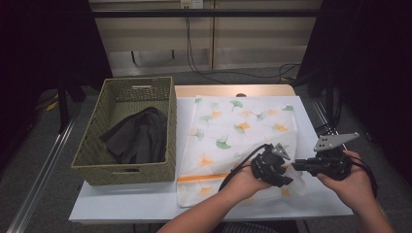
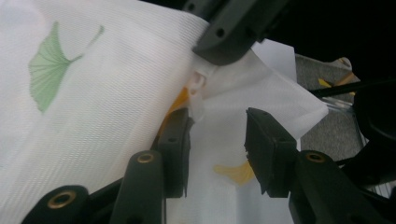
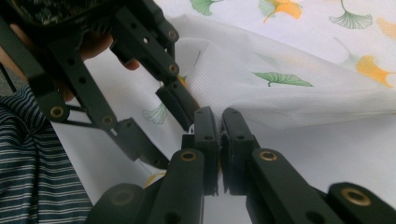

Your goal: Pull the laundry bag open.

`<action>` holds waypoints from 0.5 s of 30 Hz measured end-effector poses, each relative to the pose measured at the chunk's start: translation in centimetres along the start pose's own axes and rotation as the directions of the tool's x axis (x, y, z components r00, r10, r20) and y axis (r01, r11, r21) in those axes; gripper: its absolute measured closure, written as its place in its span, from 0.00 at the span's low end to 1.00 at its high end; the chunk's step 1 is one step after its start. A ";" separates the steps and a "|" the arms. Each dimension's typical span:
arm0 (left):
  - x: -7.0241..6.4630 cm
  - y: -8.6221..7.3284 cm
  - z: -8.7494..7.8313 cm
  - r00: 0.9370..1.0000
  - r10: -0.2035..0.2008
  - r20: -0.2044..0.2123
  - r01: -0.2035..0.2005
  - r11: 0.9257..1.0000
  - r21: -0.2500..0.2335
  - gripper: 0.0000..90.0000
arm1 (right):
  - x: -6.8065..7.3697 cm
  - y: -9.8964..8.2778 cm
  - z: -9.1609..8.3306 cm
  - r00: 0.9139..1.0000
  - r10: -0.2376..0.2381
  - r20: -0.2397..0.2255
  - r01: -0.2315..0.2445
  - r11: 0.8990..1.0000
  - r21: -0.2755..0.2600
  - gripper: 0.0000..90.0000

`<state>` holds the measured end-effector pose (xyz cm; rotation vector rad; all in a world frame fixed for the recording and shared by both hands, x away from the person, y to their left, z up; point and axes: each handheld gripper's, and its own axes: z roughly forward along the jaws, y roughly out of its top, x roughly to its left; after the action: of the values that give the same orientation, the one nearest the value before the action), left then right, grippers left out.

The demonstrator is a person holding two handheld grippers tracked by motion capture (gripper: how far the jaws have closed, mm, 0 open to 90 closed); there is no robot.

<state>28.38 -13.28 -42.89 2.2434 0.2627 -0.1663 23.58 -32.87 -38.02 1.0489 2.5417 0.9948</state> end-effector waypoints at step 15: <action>0.5 -0.3 0.3 0.999 -0.033 -0.029 0.032 0.999 -0.018 0.85 | 0.1 -0.1 0.2 1.000 -0.002 -0.004 0.002 1.000 0.008 0.97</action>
<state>28.79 -13.23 -43.39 2.2265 0.3155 -0.1479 23.60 -32.76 -38.25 1.0476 2.5517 0.9876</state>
